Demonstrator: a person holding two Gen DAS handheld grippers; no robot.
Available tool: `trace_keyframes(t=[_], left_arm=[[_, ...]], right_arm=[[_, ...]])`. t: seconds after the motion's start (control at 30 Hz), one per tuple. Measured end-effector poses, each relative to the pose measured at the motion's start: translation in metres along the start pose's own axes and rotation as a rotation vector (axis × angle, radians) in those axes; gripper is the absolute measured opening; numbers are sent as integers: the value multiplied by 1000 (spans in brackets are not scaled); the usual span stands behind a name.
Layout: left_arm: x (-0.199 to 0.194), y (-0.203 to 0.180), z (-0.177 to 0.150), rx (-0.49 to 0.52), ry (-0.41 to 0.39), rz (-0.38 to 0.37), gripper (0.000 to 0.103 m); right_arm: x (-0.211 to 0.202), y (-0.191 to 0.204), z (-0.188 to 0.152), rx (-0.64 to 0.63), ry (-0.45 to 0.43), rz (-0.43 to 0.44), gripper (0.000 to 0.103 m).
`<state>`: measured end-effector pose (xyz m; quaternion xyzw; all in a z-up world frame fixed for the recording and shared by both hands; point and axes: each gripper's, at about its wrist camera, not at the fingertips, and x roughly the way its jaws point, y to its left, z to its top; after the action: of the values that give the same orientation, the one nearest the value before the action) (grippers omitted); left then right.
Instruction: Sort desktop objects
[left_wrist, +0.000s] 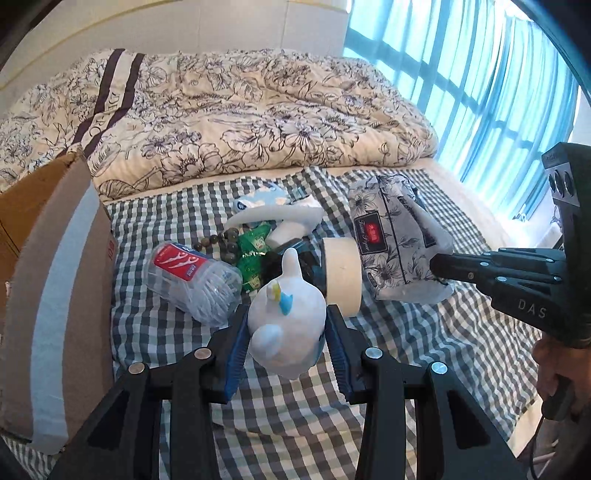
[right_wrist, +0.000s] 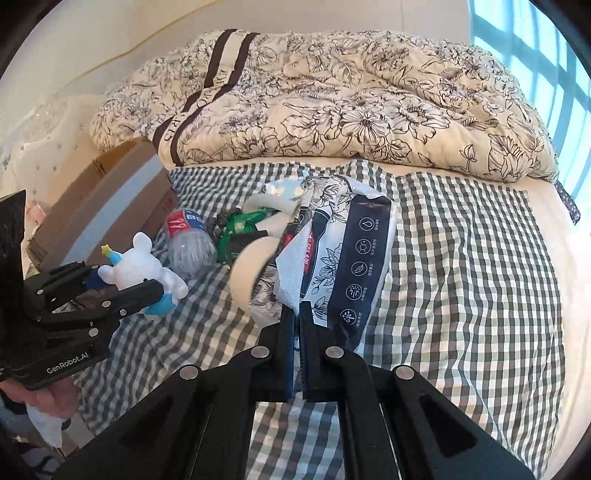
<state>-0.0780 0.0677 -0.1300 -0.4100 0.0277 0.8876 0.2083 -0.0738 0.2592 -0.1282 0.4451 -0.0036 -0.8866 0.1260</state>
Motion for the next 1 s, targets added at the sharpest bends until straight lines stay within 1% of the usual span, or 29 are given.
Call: trace_keyframes(t=[0.27, 0.7, 1.0], left_arm=[[-26, 0, -1, 16, -40, 7, 41], [-75, -7, 2, 39, -145, 34, 41], [-104, -13, 4, 58, -207, 47, 41]], right_arm=[[-24, 12, -4, -1, -54, -32, 2], [-87, 22, -12, 54, -210, -72, 2], [-123, 45, -19, 47, -294, -99, 2]])
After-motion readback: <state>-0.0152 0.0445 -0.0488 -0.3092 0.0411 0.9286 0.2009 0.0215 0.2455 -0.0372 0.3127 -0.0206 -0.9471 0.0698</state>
